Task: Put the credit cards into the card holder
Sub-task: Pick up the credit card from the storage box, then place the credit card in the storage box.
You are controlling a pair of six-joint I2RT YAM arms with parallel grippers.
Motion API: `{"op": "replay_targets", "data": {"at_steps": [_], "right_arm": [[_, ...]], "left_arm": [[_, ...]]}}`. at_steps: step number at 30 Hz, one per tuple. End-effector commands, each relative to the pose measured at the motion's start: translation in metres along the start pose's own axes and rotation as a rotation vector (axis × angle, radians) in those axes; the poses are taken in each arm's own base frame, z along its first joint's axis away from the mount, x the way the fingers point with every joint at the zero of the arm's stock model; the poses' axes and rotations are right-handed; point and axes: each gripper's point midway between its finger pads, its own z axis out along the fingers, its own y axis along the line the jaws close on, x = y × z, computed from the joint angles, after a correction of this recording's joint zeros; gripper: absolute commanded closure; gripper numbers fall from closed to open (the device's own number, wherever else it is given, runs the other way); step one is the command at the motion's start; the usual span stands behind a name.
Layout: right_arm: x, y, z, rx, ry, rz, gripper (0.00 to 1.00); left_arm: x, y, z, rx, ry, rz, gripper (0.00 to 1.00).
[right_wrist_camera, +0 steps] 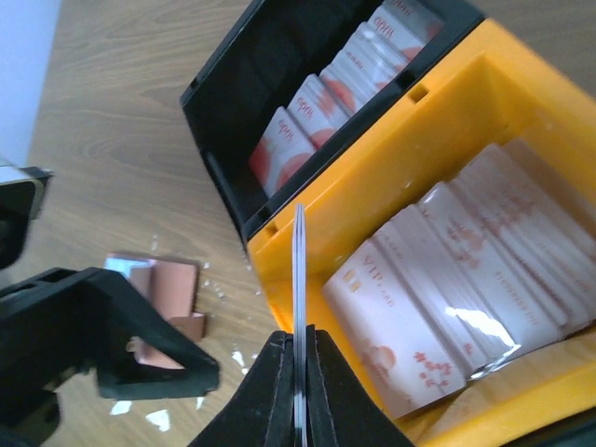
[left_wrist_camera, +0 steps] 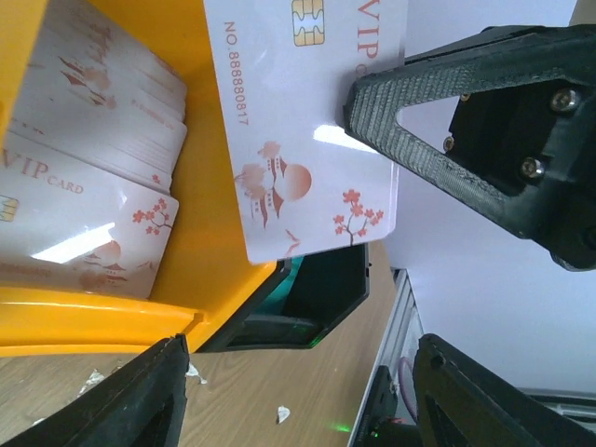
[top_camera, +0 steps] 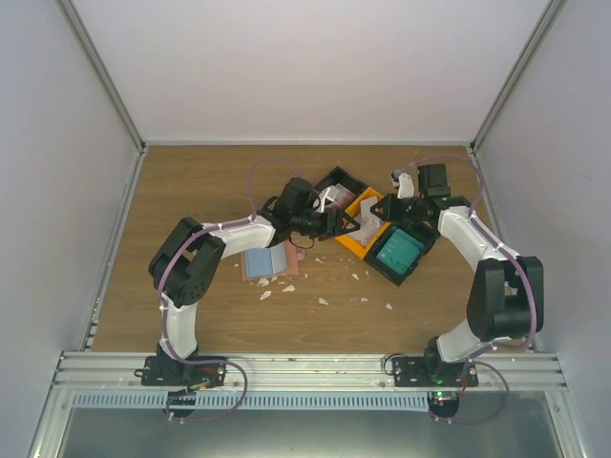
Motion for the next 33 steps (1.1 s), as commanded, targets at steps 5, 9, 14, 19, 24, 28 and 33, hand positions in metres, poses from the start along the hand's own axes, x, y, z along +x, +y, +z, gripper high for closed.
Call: {"op": "replay_targets", "data": {"at_steps": [5, 9, 14, 19, 24, 28, 33], "right_arm": [[-0.002, 0.024, -0.013, -0.215, -0.038, 0.105, 0.95], [0.000, 0.032, -0.020, -0.305, -0.042, 0.126, 0.94], [0.004, 0.044, -0.030, -0.390, -0.043, 0.129, 0.92], [0.005, 0.039, -0.040, -0.410, -0.062, 0.146, 0.93], [0.006, 0.034, -0.045, -0.415, -0.074, 0.163, 0.93], [0.006, 0.031, -0.046, -0.414, -0.081, 0.168, 0.92], [0.006, 0.027, -0.051, -0.407, -0.105, 0.161, 0.77]], "left_arm": [[-0.002, -0.016, 0.019, 0.111, 0.025, -0.003, 0.29], [-0.007, -0.022, 0.023, 0.144, 0.025, -0.016, 0.27], [-0.016, -0.030, 0.025, 0.165, 0.019, -0.009, 0.27], [-0.021, -0.033, 0.027, 0.181, 0.011, -0.009, 0.33], [-0.021, -0.038, 0.027, 0.212, 0.013, -0.006, 0.54], [-0.023, -0.042, 0.025, 0.227, 0.010, -0.001, 0.73], [-0.024, -0.050, 0.021, 0.247, 0.010, 0.012, 0.96]]}}
